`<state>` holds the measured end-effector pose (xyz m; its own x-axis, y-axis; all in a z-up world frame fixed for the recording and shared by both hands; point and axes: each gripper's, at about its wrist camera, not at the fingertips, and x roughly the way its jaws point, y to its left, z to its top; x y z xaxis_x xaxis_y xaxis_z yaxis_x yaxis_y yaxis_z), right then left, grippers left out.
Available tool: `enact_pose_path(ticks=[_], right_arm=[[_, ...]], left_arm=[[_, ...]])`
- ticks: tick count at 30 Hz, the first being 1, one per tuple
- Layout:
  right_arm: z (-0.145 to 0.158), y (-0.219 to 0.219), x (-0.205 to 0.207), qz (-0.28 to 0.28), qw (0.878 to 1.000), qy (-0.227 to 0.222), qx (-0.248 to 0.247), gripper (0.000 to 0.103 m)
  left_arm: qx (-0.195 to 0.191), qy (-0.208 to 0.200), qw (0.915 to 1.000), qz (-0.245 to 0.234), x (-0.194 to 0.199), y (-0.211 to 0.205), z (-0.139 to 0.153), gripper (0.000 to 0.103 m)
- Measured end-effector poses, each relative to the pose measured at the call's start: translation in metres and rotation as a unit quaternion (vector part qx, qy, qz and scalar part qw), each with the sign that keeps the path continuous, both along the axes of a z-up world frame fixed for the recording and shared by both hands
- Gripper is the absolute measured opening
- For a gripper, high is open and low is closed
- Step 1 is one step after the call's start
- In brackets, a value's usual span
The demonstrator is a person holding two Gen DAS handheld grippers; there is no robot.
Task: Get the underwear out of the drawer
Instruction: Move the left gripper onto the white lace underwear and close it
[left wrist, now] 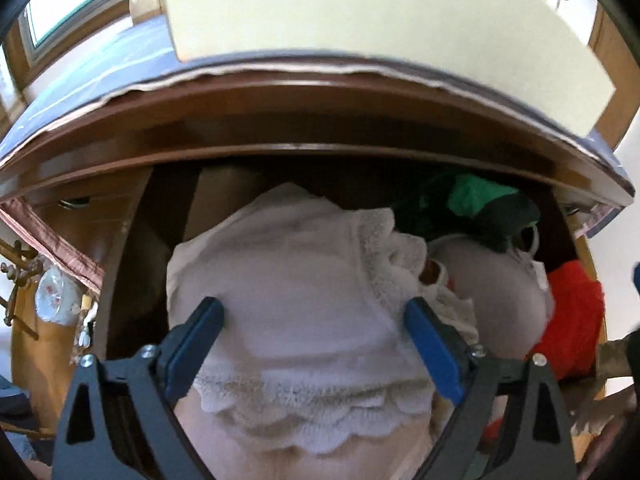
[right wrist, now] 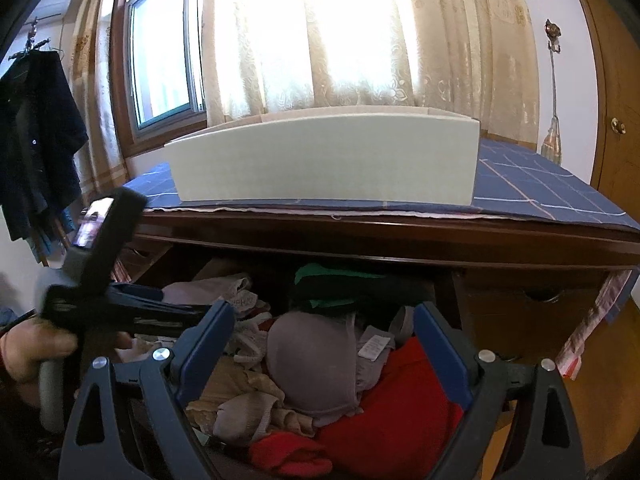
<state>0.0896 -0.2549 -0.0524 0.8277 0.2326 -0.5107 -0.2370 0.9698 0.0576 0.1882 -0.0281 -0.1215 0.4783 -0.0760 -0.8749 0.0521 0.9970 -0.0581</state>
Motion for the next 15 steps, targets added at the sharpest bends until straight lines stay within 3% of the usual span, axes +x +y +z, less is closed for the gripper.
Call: enact_pose_path(ticks=[3, 8, 15], right_arm=[[0.003, -0.001, -0.003, 0.005, 1.0, -0.01, 0.006, 0.093], [0.006, 0.002, -0.008, 0.017, 1.0, -0.02, 0.006, 0.093], [0.009, 0.001, -0.011, 0.019, 0.999, -0.029, 0.01, 0.093]], left_arm=[[0.03, 0.008, 0.9995, -0.001, 0.005, -0.007, -0.002, 0.095], [0.05, 0.026, 0.9984, -0.005, 0.006, -0.012, -0.01, 0.101], [0.057, 0.032, 0.9978, -0.006, 0.008, -0.011, -0.013, 0.095]])
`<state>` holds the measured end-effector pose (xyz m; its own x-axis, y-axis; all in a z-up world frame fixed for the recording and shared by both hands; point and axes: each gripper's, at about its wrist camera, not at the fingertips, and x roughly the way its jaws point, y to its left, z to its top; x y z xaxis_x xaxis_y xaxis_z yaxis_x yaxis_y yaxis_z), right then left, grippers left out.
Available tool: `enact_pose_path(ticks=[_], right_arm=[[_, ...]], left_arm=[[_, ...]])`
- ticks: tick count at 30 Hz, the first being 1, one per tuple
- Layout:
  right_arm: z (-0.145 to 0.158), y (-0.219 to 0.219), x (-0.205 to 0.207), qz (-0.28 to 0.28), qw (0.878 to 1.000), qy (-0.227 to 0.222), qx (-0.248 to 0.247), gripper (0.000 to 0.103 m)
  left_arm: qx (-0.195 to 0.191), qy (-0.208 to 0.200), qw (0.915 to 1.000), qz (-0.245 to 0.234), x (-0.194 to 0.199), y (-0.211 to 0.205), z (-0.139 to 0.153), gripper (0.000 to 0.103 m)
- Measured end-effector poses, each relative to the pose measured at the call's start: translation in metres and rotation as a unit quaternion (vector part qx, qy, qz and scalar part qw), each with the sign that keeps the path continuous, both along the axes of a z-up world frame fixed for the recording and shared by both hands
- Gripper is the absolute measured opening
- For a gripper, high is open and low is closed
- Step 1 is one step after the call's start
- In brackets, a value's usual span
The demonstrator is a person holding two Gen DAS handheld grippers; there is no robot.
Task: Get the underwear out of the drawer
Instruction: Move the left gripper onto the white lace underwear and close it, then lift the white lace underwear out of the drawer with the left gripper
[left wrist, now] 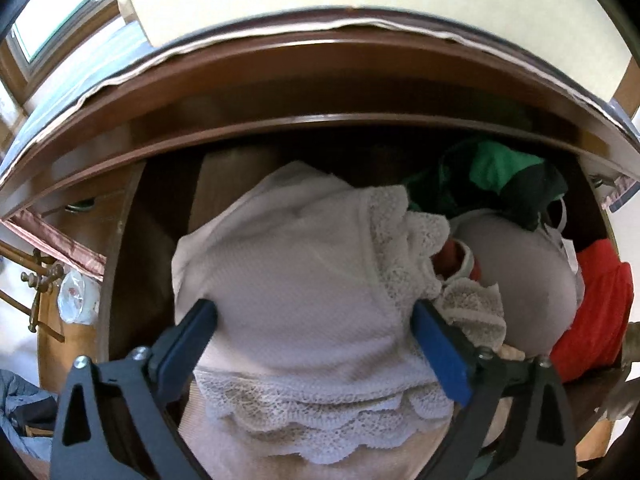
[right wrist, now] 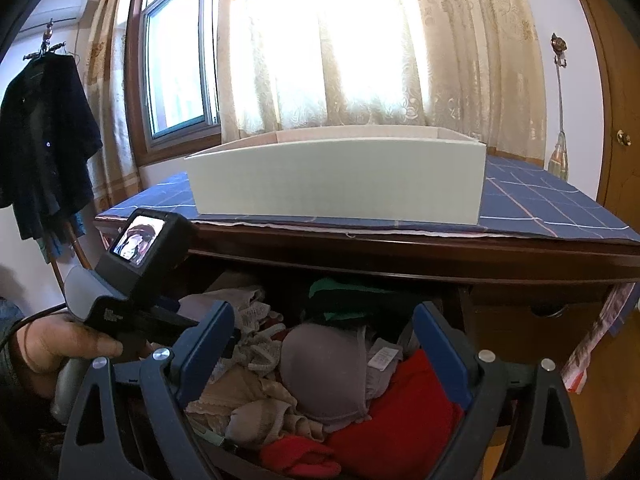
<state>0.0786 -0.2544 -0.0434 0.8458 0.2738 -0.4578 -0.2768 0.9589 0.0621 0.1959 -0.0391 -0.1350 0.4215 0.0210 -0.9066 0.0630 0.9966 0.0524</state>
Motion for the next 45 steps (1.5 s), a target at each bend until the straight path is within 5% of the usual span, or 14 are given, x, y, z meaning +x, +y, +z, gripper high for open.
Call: enact_pose_path(ticks=[11, 22, 45], right_arm=[[-0.003, 0.001, 0.001, -0.002, 1.0, 0.003, 0.0, 0.093], [-0.013, 0.001, 0.01, -0.021, 0.999, 0.031, -0.016, 0.093], [-0.021, -0.002, 0.015, -0.039, 0.998, 0.049, -0.028, 0.093]], left_arm=[[0.016, -0.032, 0.9993, -0.005, -0.012, -0.001, 0.003, 0.066], [-0.019, -0.094, 0.9954, -0.004, -0.04, 0.009, 0.02, 0.033], [-0.065, -0.164, 0.9842, -0.015, -0.065, 0.024, 0.038, 0.025]])
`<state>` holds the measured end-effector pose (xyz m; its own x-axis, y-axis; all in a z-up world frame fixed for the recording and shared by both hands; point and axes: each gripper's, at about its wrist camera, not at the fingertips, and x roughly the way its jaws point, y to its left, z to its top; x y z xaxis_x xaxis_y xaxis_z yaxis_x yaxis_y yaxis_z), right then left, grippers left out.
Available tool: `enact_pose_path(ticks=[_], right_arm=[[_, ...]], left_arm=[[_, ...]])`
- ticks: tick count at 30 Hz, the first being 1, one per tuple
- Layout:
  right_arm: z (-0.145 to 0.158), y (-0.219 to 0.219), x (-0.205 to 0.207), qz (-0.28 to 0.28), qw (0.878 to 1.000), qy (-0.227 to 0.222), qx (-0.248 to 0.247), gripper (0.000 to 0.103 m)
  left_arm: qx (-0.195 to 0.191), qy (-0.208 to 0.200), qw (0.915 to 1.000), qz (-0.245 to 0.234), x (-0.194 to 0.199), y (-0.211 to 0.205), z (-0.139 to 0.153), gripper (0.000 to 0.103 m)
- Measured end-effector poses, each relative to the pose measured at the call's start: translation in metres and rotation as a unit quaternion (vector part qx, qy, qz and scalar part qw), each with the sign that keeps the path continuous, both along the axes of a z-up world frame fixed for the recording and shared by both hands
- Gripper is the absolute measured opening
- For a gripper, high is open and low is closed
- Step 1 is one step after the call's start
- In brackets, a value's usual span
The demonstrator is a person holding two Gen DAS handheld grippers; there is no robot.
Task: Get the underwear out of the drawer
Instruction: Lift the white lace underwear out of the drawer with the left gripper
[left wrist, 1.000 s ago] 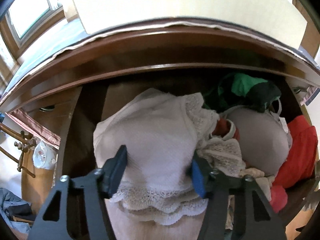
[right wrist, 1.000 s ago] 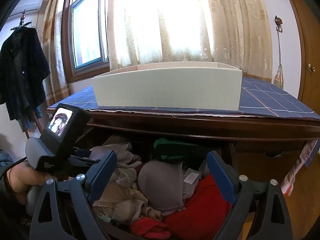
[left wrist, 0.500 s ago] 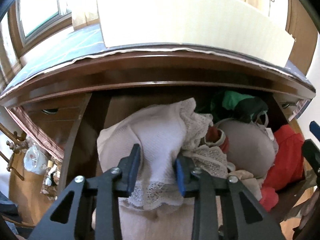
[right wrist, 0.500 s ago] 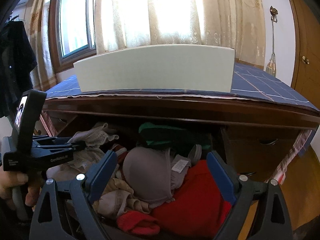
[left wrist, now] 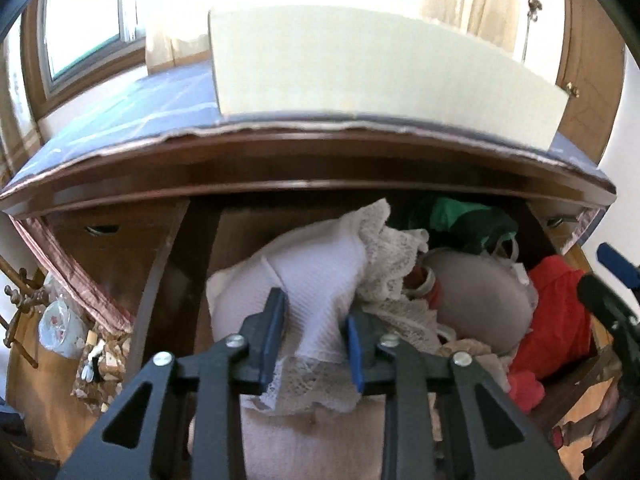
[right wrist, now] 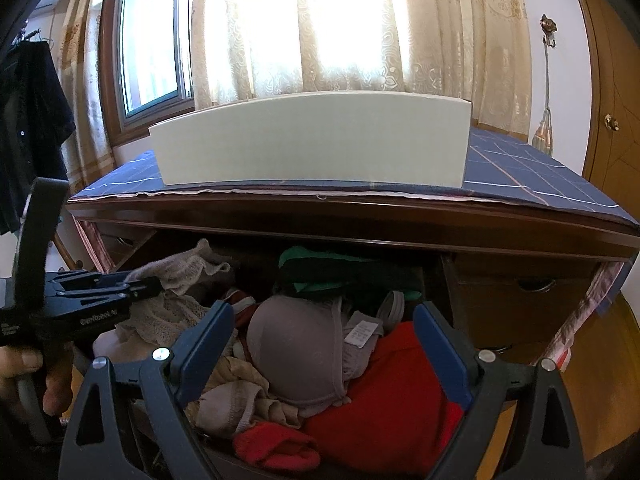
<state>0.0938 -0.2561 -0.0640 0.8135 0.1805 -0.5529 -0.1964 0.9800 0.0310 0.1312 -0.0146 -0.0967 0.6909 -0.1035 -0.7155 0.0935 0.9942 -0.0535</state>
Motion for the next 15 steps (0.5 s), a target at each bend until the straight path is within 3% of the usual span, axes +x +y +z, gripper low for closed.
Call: enact_pose_path(ticks=[7, 9, 11, 15], right_arm=[[0.0005, -0.0002, -0.0007, 0.001, 1.0, -0.002, 0.001, 0.093], [0.001, -0.0006, -0.0007, 0.0, 1.0, -0.003, 0.001, 0.093], [0.0018, -0.0012, -0.0008, 0.0, 1.0, -0.004, 0.002, 0.093], [0.0018, -0.0017, -0.0006, -0.001, 1.0, -0.005, 0.001, 0.093]], left_arm=[[-0.03, -0.02, 0.9993, -0.013, -0.0045, 0.0029, 0.0135, 0.026], [-0.03, -0.013, 0.9994, -0.011, -0.0034, 0.0043, 0.0118, 0.029], [-0.032, -0.009, 0.9994, -0.009, -0.0034, 0.0049, 0.0099, 0.042], [-0.027, -0.006, 0.9995, -0.012, -0.002, 0.0026, 0.0064, 0.045]])
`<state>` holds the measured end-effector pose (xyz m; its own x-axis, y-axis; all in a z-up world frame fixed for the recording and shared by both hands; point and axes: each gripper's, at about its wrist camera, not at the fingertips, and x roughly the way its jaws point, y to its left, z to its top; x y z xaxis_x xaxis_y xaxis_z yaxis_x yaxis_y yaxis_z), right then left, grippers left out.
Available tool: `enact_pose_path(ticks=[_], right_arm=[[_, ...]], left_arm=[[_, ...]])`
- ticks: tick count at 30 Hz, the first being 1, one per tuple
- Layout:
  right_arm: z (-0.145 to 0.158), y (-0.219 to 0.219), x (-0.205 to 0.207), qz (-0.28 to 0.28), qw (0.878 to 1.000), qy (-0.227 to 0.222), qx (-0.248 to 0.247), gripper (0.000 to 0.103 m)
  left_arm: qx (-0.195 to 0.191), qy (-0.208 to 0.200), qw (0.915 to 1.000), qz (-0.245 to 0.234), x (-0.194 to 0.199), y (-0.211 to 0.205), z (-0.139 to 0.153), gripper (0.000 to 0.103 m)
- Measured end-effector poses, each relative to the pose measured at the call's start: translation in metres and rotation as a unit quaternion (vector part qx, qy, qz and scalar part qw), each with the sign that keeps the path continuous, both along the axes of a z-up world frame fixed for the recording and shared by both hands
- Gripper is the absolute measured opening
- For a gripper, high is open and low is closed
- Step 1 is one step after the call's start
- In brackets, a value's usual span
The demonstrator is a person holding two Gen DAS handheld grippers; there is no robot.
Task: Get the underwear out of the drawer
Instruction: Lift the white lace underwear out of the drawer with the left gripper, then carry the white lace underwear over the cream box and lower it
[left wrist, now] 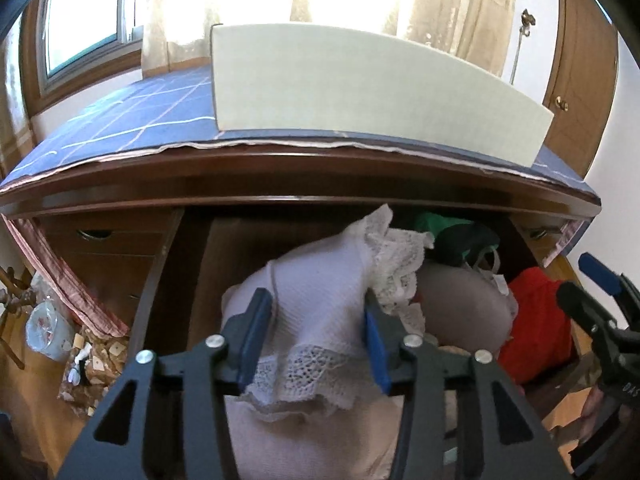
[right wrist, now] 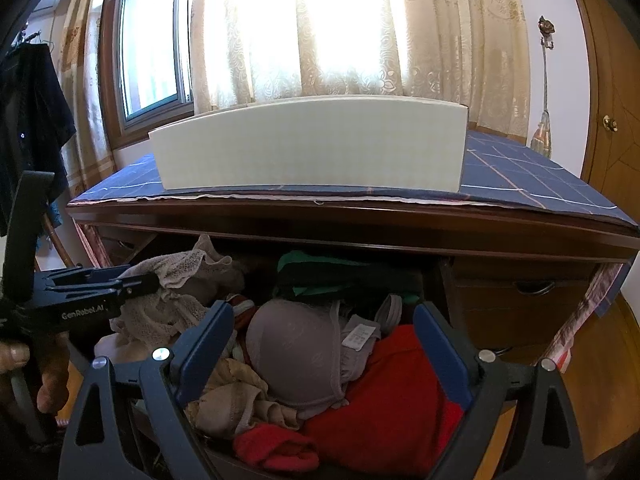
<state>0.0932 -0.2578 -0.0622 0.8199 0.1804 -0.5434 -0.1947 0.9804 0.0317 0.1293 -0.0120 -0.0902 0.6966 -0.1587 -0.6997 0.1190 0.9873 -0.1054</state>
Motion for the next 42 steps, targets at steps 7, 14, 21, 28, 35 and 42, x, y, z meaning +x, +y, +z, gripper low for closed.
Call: enact_pose_path(ticks=[7, 14, 21, 28, 35, 42], right_arm=[[0.0, 0.0, -0.001, 0.004, 1.0, -0.001, -0.002, 0.093], [0.001, -0.001, -0.003, 0.003, 1.0, -0.005, 0.005, 0.093], [0.003, -0.002, -0.004, 0.003, 1.0, -0.011, 0.009, 0.093], [0.005, -0.003, -0.005, 0.001, 1.0, -0.015, 0.012, 0.093], [0.008, -0.006, -0.007, -0.001, 1.0, -0.021, 0.017, 0.093], [0.011, -0.007, -0.009, -0.001, 0.999, -0.026, 0.023, 0.093]], left_arm=[[0.016, -0.032, 0.9992, -0.021, -0.012, -0.005, 0.013, 0.007], [-0.008, -0.078, 0.9966, -0.022, -0.022, 0.013, 0.059, 0.005], [-0.006, -0.126, 0.9916, -0.031, -0.035, 0.016, 0.099, 0.005], [0.006, -0.147, 0.9883, -0.04, -0.03, 0.008, 0.117, 0.005], [0.025, -0.165, 0.9846, -0.053, -0.029, -0.007, 0.132, 0.004], [0.031, -0.183, 0.9808, -0.06, -0.026, -0.014, 0.149, 0.004]])
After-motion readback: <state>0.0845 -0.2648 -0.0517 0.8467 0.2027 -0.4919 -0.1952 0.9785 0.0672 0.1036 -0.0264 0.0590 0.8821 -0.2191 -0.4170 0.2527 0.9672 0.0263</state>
